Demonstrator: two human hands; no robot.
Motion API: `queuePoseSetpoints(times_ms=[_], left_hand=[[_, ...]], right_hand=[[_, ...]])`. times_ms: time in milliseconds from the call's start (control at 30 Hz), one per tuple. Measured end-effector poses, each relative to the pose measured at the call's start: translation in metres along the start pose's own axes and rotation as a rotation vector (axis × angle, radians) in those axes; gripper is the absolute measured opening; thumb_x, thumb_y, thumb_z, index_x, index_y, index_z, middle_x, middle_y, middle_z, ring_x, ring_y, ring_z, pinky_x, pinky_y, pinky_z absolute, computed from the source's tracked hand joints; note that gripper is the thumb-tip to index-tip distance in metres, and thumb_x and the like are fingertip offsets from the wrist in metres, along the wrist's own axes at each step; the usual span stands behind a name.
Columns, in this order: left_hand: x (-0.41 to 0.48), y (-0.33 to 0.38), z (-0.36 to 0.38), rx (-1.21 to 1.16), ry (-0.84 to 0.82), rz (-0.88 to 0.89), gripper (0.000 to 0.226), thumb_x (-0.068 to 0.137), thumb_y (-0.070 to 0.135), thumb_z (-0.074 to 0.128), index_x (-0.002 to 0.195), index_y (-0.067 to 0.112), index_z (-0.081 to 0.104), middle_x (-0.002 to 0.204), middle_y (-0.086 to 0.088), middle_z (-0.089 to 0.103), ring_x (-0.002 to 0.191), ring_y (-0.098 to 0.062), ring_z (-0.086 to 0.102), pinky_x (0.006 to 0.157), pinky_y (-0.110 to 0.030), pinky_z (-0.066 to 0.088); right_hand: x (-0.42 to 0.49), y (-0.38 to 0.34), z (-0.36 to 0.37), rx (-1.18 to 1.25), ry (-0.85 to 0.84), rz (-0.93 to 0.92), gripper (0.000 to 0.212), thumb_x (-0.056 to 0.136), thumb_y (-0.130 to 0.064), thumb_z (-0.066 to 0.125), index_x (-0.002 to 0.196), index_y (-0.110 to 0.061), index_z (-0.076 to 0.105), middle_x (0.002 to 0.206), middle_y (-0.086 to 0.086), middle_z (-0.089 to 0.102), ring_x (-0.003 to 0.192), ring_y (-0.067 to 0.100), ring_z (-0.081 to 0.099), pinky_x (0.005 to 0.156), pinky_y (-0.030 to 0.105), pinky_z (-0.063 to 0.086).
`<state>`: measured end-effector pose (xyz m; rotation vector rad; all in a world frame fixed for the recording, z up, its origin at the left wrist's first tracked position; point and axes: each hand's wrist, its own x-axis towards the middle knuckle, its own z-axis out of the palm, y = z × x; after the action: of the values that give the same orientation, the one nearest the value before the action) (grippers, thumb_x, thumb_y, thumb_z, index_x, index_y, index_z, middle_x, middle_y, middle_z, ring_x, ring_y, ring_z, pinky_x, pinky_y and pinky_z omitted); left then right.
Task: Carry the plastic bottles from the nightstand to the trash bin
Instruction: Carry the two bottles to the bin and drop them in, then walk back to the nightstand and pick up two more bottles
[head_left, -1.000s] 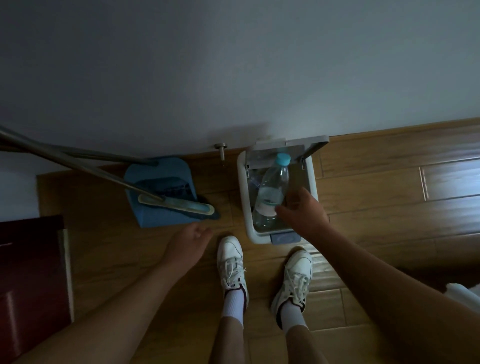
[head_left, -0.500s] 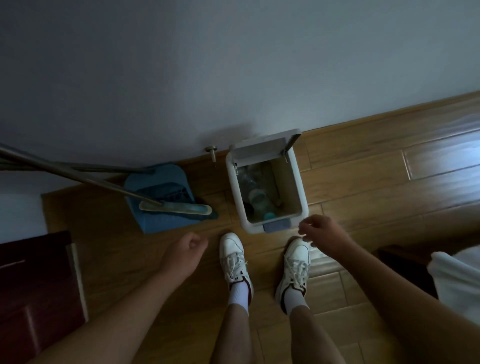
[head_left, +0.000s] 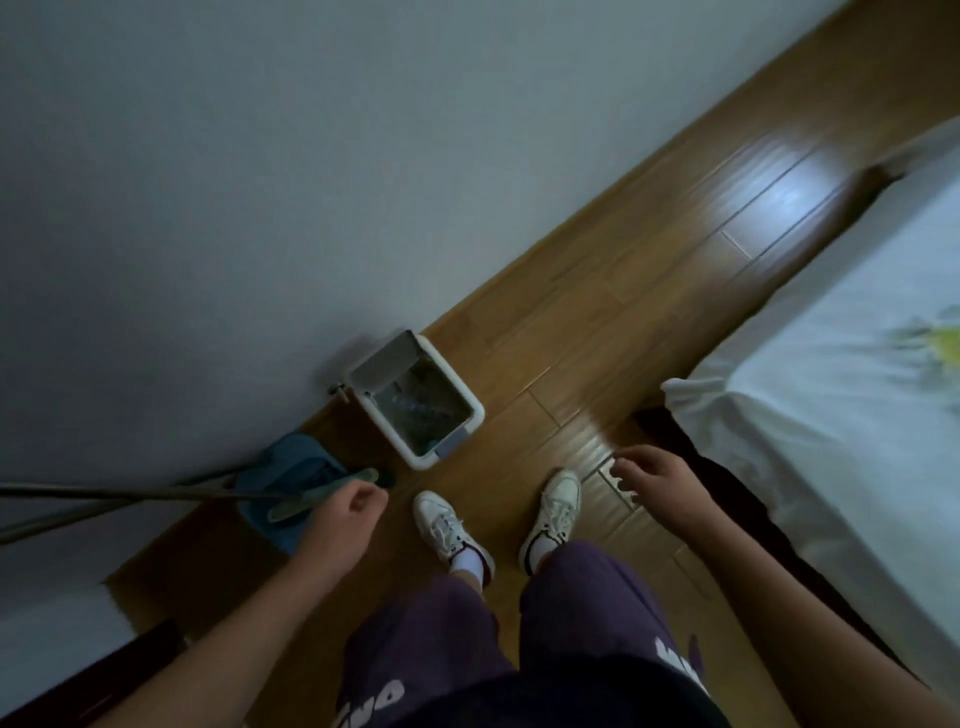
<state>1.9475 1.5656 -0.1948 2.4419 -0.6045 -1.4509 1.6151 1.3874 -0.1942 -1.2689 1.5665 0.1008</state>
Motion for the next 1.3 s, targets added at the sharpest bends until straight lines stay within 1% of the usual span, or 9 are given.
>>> queuePoseSetpoints(times_ms=[167, 367, 633, 733, 867, 967, 1067, 1200, 1300], left_hand=[[-0.052, 0.073, -0.011, 0.124, -0.043, 0.136, 0.019, 0.1, 0.041, 0.051, 0.095, 0.031, 0.066, 0.096, 0.002, 0.072, 0.09, -0.02, 0.069, 0.077, -0.038, 0.056], [-0.09, 0.127, 0.021, 0.086, -0.018, 0.191, 0.023, 0.101, 0.04, 0.048, 0.099, 0.028, 0.067, 0.102, 0.003, 0.071, 0.097, -0.019, 0.066, 0.084, -0.043, 0.054], [-0.082, 0.169, 0.048, 0.052, 0.033, 0.176, 0.02, 0.101, 0.029, 0.053, 0.093, 0.02, 0.068, 0.094, -0.004, 0.073, 0.09, -0.026, 0.07, 0.072, -0.037, 0.051], [-0.059, 0.194, 0.049, 0.061, 0.046, 0.173, 0.022, 0.101, 0.028, 0.053, 0.09, 0.017, 0.069, 0.092, -0.007, 0.074, 0.085, -0.027, 0.069, 0.073, -0.04, 0.052], [-0.016, 0.238, 0.047, 0.049, 0.042, 0.142, 0.022, 0.102, 0.028, 0.052, 0.088, 0.019, 0.066, 0.096, -0.011, 0.074, 0.08, -0.027, 0.069, 0.065, -0.035, 0.046], [0.01, 0.295, 0.045, 0.028, 0.042, 0.17, 0.02, 0.102, 0.021, 0.052, 0.09, 0.014, 0.066, 0.096, -0.014, 0.074, 0.078, -0.027, 0.069, 0.067, -0.036, 0.048], [0.04, 0.355, 0.047, 0.043, 0.004, 0.221, 0.02, 0.102, 0.022, 0.052, 0.093, 0.013, 0.068, 0.093, -0.011, 0.074, 0.082, -0.03, 0.071, 0.077, -0.046, 0.056], [0.075, 0.453, 0.059, 0.148, -0.097, 0.293, 0.019, 0.103, 0.024, 0.051, 0.089, 0.02, 0.063, 0.094, -0.009, 0.073, 0.08, -0.027, 0.07, 0.065, -0.033, 0.05], [0.096, 0.536, 0.074, 0.266, -0.172, 0.392, 0.018, 0.103, 0.025, 0.052, 0.091, 0.019, 0.065, 0.093, -0.007, 0.073, 0.08, -0.023, 0.069, 0.066, -0.031, 0.048]], right_hand=[[-0.075, 0.022, -0.053, 0.13, 0.103, -0.004, 0.025, 0.096, -0.025, 0.06, 0.118, -0.015, 0.065, 0.098, 0.003, 0.072, 0.091, 0.016, 0.069, 0.085, 0.04, 0.058], [-0.122, 0.064, -0.102, 0.169, 0.101, 0.001, 0.026, 0.096, -0.033, 0.059, 0.119, -0.022, 0.064, 0.105, -0.005, 0.069, 0.097, 0.009, 0.066, 0.09, 0.035, 0.056], [-0.117, 0.068, -0.16, 0.291, 0.221, -0.022, 0.022, 0.096, -0.031, 0.058, 0.116, -0.023, 0.063, 0.1, -0.005, 0.07, 0.092, 0.009, 0.068, 0.085, 0.033, 0.058], [-0.101, 0.064, -0.178, 0.335, 0.254, -0.005, 0.022, 0.095, -0.032, 0.058, 0.115, -0.024, 0.064, 0.101, -0.005, 0.07, 0.092, 0.009, 0.068, 0.085, 0.033, 0.058], [-0.073, 0.053, -0.204, 0.357, 0.27, 0.041, 0.017, 0.096, -0.032, 0.058, 0.11, -0.024, 0.065, 0.098, -0.006, 0.07, 0.089, 0.009, 0.068, 0.079, 0.03, 0.057], [-0.043, 0.044, -0.229, 0.35, 0.284, 0.075, 0.012, 0.095, -0.03, 0.06, 0.103, -0.024, 0.067, 0.097, -0.004, 0.072, 0.089, 0.01, 0.068, 0.07, 0.023, 0.05], [-0.009, 0.032, -0.256, 0.375, 0.29, 0.132, 0.005, 0.094, -0.027, 0.06, 0.095, -0.025, 0.065, 0.095, 0.0, 0.074, 0.087, 0.016, 0.07, 0.071, 0.028, 0.052], [0.03, 0.014, -0.291, 0.415, 0.357, 0.212, 0.006, 0.094, -0.023, 0.061, 0.09, -0.025, 0.065, 0.091, 0.002, 0.074, 0.084, 0.019, 0.071, 0.069, 0.028, 0.052], [0.051, 0.007, -0.318, 0.468, 0.392, 0.253, 0.003, 0.094, -0.023, 0.062, 0.092, -0.023, 0.065, 0.092, 0.002, 0.074, 0.082, 0.018, 0.07, 0.071, 0.03, 0.051]])
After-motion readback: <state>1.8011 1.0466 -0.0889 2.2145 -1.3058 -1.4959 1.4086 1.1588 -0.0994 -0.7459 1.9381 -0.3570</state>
